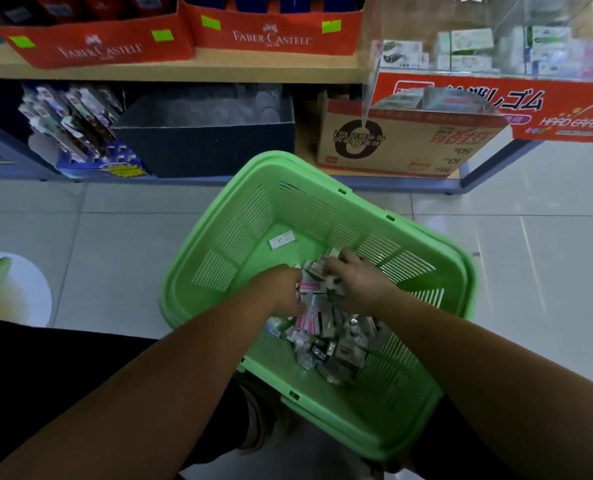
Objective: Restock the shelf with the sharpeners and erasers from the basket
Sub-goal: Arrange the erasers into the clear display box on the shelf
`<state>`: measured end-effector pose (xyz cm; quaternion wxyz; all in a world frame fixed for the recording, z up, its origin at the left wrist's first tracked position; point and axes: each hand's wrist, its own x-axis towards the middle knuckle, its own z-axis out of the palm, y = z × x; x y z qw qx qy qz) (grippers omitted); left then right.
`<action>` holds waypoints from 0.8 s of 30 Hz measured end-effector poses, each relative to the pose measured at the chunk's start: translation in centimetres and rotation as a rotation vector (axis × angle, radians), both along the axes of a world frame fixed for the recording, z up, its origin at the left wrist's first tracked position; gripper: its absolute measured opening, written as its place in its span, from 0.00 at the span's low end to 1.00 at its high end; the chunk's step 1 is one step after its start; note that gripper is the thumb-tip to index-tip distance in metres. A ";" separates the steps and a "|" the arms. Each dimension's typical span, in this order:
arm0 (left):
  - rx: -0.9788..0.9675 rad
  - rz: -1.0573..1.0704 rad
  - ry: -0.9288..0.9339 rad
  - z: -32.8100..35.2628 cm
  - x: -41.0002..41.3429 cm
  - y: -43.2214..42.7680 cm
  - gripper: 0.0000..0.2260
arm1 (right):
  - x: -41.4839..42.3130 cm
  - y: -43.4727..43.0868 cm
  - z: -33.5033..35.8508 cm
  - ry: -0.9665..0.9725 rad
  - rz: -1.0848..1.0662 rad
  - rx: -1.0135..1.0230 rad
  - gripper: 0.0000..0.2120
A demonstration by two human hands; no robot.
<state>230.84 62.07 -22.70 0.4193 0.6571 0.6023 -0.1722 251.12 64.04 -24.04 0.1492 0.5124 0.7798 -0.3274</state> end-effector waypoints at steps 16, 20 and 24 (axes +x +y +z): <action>0.223 -0.096 0.021 -5.4 4.5 1.6 0.51 | 2.9 -0.5 6.3 0.719 -1.104 -0.609 0.23; 0.177 -0.153 0.034 -5.7 4.6 1.8 0.42 | 3.0 -0.3 6.2 0.741 -1.178 -0.662 0.18; 0.076 -0.099 -0.071 -5.8 4.6 1.7 0.32 | 3.2 0.2 6.8 0.678 -1.171 -0.718 0.11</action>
